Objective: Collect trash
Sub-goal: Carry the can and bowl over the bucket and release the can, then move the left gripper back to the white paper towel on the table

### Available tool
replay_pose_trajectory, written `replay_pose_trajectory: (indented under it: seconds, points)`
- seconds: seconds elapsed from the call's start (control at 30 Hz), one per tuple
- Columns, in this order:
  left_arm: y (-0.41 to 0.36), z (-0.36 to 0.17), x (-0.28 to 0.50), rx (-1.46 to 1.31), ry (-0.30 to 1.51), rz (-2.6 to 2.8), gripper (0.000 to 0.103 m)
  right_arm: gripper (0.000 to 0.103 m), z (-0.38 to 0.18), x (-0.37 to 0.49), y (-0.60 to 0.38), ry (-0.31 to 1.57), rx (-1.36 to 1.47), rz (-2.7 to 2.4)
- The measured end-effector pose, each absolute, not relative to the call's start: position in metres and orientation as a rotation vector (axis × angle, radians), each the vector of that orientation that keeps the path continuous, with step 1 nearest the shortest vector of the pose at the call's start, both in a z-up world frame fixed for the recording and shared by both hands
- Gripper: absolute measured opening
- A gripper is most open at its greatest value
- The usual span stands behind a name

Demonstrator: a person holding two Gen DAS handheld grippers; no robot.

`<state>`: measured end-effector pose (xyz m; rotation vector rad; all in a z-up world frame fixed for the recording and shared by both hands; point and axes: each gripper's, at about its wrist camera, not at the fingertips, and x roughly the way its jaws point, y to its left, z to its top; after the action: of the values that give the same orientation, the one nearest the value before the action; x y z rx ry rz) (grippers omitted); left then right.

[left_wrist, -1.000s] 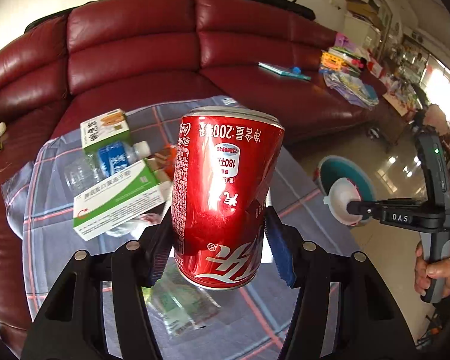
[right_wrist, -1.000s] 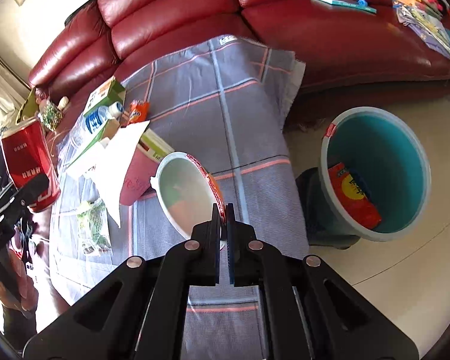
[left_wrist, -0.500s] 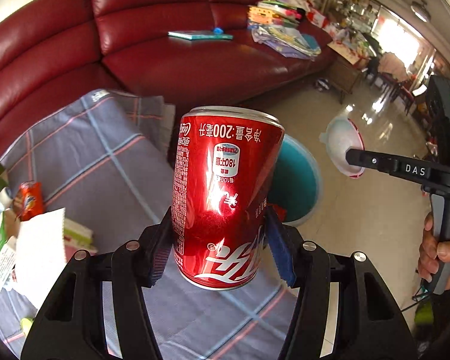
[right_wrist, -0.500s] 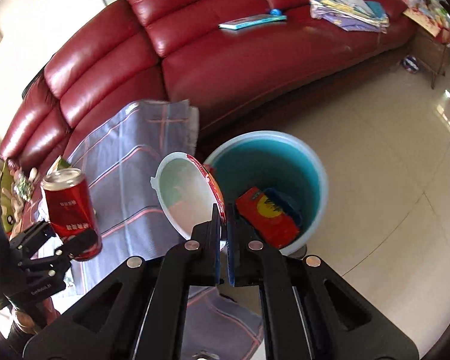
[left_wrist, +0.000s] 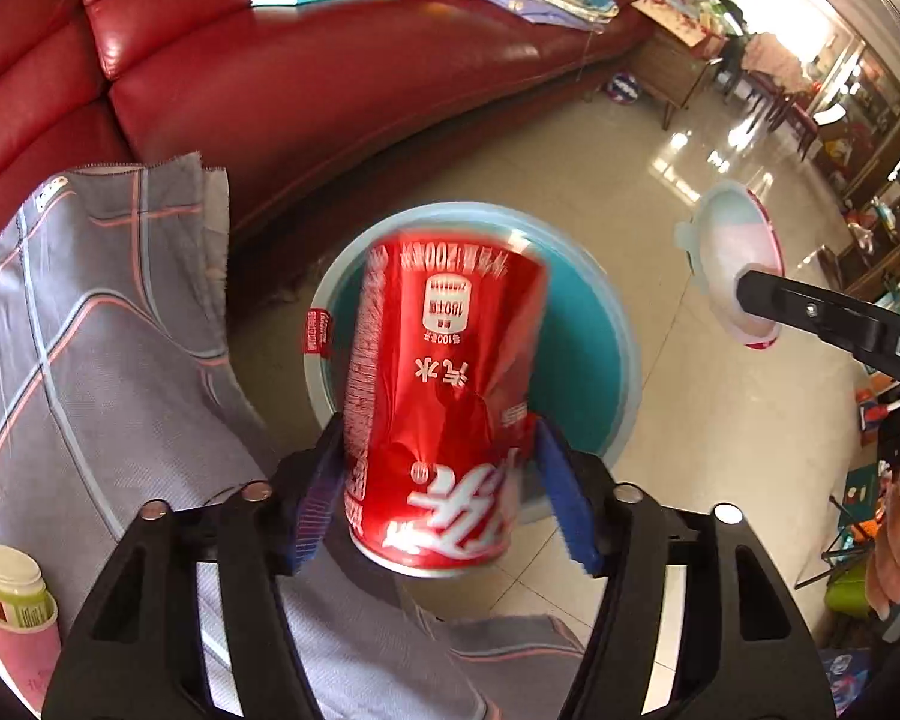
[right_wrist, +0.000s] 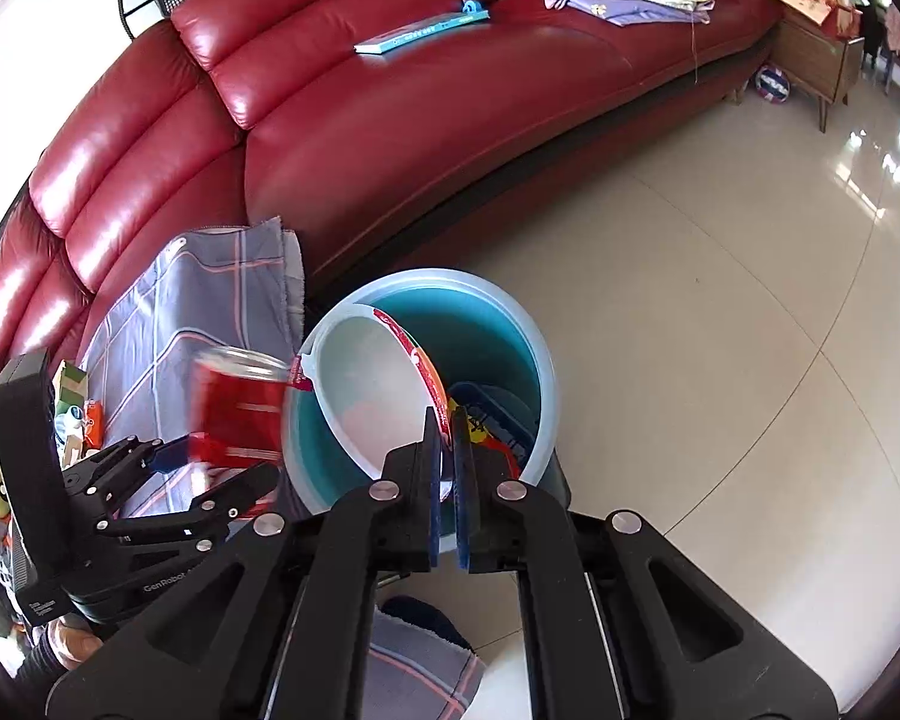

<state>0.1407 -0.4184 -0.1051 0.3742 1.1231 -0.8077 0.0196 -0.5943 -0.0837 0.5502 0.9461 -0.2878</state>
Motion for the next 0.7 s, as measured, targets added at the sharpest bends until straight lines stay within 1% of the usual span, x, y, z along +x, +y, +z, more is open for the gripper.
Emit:
replay_pose_trajectory:
  seconds: [0.17,0.23,0.33,0.7]
  points:
    - [-0.409,-0.109,0.142,0.365,1.113,-0.785,0.076,0.004,-0.092,0.026,-0.594,0.962,0.549,-0.281]
    - [-0.401,-0.108,0.141,0.358,1.108,-0.776,0.084,0.004,-0.094,0.030,-0.591,0.969,0.544,-0.278]
    - [-0.387,-0.104,0.139,0.333,1.092,-0.765,0.092,0.004,-0.096,0.033,-0.586,0.978,0.538,-0.273]
    - [-0.348,-0.086,0.135,0.236,1.093,-0.747,0.096,0.004,-0.105,0.046,-0.571,1.025,0.504,-0.270]
